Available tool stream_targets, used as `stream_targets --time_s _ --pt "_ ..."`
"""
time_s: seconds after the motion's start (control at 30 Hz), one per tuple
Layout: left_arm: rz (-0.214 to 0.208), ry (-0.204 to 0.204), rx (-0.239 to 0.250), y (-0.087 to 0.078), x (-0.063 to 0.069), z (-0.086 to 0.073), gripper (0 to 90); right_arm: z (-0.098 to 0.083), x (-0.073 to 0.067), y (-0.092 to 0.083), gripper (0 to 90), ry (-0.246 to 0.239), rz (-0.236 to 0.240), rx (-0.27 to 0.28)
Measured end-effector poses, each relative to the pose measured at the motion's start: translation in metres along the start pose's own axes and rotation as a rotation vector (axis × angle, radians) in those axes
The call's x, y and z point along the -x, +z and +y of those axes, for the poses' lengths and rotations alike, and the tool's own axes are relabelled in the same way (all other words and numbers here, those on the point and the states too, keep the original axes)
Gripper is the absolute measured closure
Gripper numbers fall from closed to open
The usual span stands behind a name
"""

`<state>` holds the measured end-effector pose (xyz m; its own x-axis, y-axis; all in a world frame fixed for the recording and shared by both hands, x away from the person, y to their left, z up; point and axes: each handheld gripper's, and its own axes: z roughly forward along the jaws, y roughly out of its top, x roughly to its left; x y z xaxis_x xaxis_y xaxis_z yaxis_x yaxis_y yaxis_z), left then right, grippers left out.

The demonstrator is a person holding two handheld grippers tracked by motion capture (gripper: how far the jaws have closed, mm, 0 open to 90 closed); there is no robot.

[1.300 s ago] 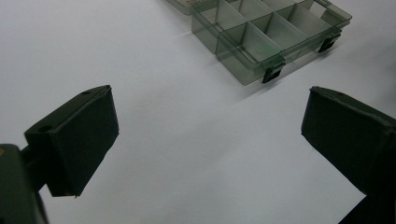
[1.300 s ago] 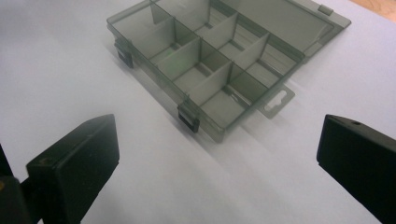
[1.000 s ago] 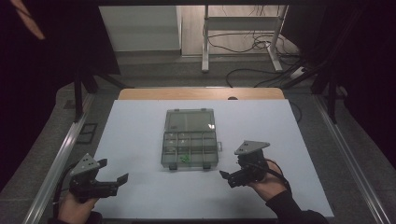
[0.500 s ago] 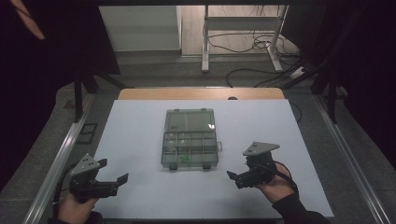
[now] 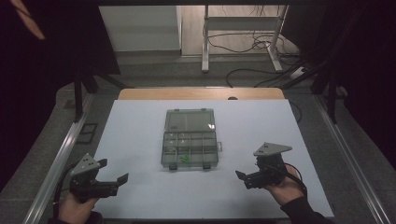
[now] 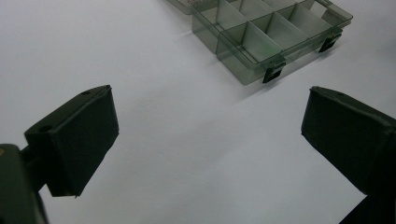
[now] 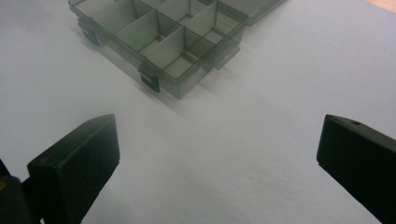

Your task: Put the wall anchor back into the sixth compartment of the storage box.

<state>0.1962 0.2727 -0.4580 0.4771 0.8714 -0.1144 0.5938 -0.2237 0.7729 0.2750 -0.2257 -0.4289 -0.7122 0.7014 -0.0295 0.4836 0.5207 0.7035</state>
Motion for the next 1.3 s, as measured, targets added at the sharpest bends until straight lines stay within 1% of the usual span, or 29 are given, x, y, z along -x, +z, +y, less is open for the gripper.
stream_targets --time_s 0.4,0.53,0.77,0.97,1.03,1.3 --pt "0.001 0.0 0.0 0.0 0.0 0.0 4.4 -0.01 0.009 -0.01 0.0 0.024 -0.024 -0.002" --pt "0.001 0.0 0.0 0.0 0.0 0.0 4.4 -0.016 0.014 -0.016 0.0 0.044 -0.04 0.003" --pt "0.001 0.0 -0.001 0.0 0.0 0.0 4.4 -0.022 0.02 -0.023 0.0 0.065 -0.054 0.015" --pt "0.001 -0.001 -0.001 0.0 0.0 0.0 4.4 -0.027 0.023 -0.028 0.0 0.082 -0.07 0.012" --pt "0.001 0.0 -0.001 0.0 0.0 0.0 4.4 -0.031 0.026 -0.031 0.0 0.091 -0.081 0.01" --pt "0.0 -0.002 -0.001 0.0 0.0 0.0 4.4 -0.042 0.029 -0.037 0.0 0.12 -0.096 0.011"
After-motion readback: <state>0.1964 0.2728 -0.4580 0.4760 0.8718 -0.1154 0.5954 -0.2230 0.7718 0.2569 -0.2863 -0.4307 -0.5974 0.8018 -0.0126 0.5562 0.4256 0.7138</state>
